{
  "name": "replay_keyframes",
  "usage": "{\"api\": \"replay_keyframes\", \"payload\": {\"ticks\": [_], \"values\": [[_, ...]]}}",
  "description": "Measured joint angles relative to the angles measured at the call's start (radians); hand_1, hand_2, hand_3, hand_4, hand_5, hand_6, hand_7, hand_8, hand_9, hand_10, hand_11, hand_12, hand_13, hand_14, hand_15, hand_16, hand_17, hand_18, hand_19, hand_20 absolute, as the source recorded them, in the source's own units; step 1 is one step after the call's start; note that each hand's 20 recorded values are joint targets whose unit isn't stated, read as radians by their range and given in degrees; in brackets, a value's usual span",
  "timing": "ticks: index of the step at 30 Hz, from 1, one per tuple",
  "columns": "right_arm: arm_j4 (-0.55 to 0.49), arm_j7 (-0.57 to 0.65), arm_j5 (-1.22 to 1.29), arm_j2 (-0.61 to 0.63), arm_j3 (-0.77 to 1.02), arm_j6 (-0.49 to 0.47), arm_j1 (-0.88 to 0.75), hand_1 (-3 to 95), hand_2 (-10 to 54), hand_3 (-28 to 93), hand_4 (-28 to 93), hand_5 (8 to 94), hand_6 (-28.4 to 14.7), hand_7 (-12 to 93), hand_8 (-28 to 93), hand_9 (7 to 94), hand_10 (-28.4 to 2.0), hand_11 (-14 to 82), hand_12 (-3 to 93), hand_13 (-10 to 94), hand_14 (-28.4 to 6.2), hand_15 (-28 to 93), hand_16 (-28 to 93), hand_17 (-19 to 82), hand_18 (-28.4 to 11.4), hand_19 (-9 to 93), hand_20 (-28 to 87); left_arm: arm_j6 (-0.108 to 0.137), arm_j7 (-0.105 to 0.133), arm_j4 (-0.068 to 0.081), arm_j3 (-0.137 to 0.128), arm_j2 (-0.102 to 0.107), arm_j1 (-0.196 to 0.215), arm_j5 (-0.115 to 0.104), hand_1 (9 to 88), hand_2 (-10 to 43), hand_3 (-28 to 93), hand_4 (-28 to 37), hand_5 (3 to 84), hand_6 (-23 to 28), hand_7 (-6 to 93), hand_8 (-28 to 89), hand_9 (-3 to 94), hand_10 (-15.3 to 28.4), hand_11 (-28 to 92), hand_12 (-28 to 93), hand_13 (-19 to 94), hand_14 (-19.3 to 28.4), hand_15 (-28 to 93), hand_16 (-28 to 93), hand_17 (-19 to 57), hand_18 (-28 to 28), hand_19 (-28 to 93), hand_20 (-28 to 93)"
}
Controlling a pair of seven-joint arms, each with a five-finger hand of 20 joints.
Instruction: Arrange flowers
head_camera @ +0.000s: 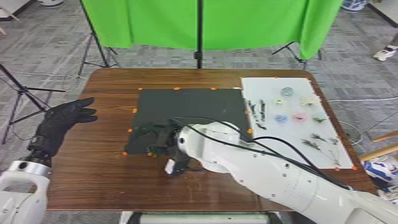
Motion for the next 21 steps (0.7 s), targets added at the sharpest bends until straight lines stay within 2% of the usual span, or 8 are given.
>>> {"api": "replay_keyframes", "payload": {"ticks": [3, 9, 16, 21], "values": [[0.0, 0.004, -0.013, -0.001, -0.009, 0.024, -0.001, 15.4, 18.2, 62, -14, 54.0, -6.2, 14, -5, 54.8, -14.5, 6.5, 7.0, 94, -2.7, 71, 24, 72, -17.1, 93, 70, 0.0, 0.0, 0.0, -0.001, -0.001, 0.001, 0.0, 17.2, -1.6, 64, -28.3, 47.2, 5.7, 8.2, -3, 49.5, 16.0, 16, 14, 44, 20.4, 25, 2, 11.5, 16.3, 15, 21], [0.001, 0.015, -0.015, -0.001, -0.025, 0.145, -0.002, 15.6, 17.9, 62, -14, 53.5, -6.2, 14, -5, 54.0, -14.4, 6.2, 6.9, 94, -2.8, 70, 24, 71, -17.0, 93, 70, 0.0, 0.0, 0.0, 0.0, -0.001, 0.0, 0.0, 17.2, -1.5, 64, -28.3, 47.1, 5.7, 8.2, -3, 49.5, 15.9, 16, 14, 44, 20.3, 25, 2, 11.5, 16.3, 15, 21], [0.003, 0.03, -0.028, -0.001, -0.028, 0.151, -0.002, 15.4, 17.8, 62, -14, 52.5, -6.4, 13, -5, 52.7, -14.4, 6.1, 6.8, 94, -2.9, 69, 25, 71, -17.0, 93, 70, -0.001, 0.0, 0.0, 0.001, -0.001, -0.001, 0.0, 17.5, -1.6, 64, -28.3, 47.2, 5.7, 8.1, -3, 49.5, 16.0, 16, 13, 44, 20.4, 24, 2, 11.5, 16.3, 15, 21], [0.004, 0.037, -0.133, -0.001, -0.043, 0.152, 0.0, 15.3, 17.5, 62, -14, 52.3, -6.3, 13, -5, 52.5, -14.4, 6.2, 6.9, 94, -2.9, 69, 26, 71, -17.1, 93, 70, -0.001, 0.0, 0.0, 0.001, -0.001, -0.001, 0.0, 17.5, -1.6, 64, -28.3, 47.2, 5.7, 8.2, -3, 49.5, 16.0, 16, 14, 44, 20.4, 24, 2, 11.5, 16.3, 15, 21]]}}
